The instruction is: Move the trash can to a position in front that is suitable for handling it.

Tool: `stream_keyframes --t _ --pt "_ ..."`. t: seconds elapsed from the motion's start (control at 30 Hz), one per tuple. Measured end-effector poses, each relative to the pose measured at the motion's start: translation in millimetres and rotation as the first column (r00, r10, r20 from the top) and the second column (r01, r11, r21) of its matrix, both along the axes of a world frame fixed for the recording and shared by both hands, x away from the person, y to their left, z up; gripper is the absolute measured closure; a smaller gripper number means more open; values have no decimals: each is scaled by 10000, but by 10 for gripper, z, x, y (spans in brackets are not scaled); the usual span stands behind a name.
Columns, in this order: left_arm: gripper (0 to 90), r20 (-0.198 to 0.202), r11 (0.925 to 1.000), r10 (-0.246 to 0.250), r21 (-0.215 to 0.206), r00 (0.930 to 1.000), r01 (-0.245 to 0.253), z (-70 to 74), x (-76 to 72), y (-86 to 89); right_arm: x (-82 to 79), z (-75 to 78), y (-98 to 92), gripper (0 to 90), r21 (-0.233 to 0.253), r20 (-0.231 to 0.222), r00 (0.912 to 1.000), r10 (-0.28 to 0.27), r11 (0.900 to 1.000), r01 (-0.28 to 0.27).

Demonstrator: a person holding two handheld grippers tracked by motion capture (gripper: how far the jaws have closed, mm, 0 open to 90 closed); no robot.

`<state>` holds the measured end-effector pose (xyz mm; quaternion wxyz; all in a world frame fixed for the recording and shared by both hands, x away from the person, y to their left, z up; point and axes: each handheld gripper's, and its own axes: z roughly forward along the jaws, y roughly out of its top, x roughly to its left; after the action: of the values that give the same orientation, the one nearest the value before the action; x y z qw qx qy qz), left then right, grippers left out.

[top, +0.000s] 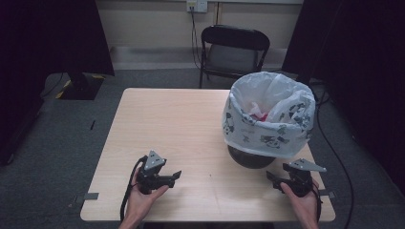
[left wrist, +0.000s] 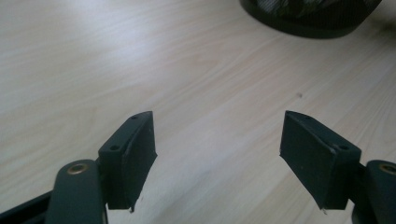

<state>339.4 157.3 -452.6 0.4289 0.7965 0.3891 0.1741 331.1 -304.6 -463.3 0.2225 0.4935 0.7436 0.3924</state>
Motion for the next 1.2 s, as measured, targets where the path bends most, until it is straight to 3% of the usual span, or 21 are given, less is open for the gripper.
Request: stream_keyframes --t 0.03,0.1,0.23,0.27,0.37,0.4,0.47,0.53,0.57,0.6,0.63,0.73,0.77,0.87,0.93,1.03,1.1,1.17,1.2 --pt "254 184 10000 -5 59 9998 4 32 22 -34 0 0 0 227 0 0 10000 0 10000 0" --pt "239 481 9998 75 -205 9988 -65 123 141 -143 20 59 -67 231 -35 134 9999 -83 10000 84" --pt "248 530 9992 102 -401 9985 -81 186 297 -281 55 118 -125 252 -131 278 9992 -284 9995 287" --pt "250 498 9992 -39 -387 9988 59 197 408 -378 100 155 -168 257 -188 257 9991 -333 9993 338" --pt "250 690 9993 -244 -278 9973 264 186 500 -478 179 216 -247 257 62 307 9986 -432 9991 430" --pt "250 847 9996 -281 22 9960 280 172 589 -589 205 233 -271 258 139 329 9984 -466 9988 462" --pt "261 822 9994 -340 33 9960 339 165 635 -647 246 251 -309 282 95 373 9973 -631 9980 628" --pt "221 740 9994 -267 -189 9969 282 166 774 -779 283 241 -334 292 115 330 9972 -678 9977 674" --pt "199 740 9994 -267 -189 9969 282 166 774 -779 283 241 -334 292 115 330 9972 -678 9977 674" --pt "178 618 9986 -100 -520 9980 132 189 875 -838 309 230 -348 311 -21 257 9969 -749 9972 750" --pt "165 618 9986 -100 -520 9980 132 189 875 -838 309 230 -348 311 -21 257 9969 -749 9972 750" --pt "159 934 9989 271 -400 9953 -235 285 1032 -982 386 215 -395 336 -181 353 9925 -1167 9929 1174" --pt "158 878 9985 381 -430 9954 -344 313 1070 -1025 415 219 -406 338 -177 367 9913 -1267 9917 1275" --pt "161 999 9971 337 -717 9944 -266 391 1096 -1151 516 241 -419 349 -337 318 9876 -1537 9874 1548" --pt "161 1127 9984 177 -559 9935 -114 416 1102 -1256 570 237 -418 322 -635 308 9852 -1683 9834 1700" --pt "161 1242 9994 250 -263 9919 -219 430 1141 -1325 606 224 -433 319 -340 325 9817 -1875 9815 1885" --pt "163 1083 9982 447 -440 9931 -401 427 1244 -1367 661 235 -471 306 -290 523 9733 -2234 9739 2251" --pt "179 1186 9981 552 -320 9914 -518 423 1272 -1381 682 247 -481 303 -222 538 9713 -2318 9722 2332" --pt "179 1137 9983 584 -69 9918 -580 423 1358 -1411 734 280 -502 301 -238 605 9648 -2561 9659 2579"
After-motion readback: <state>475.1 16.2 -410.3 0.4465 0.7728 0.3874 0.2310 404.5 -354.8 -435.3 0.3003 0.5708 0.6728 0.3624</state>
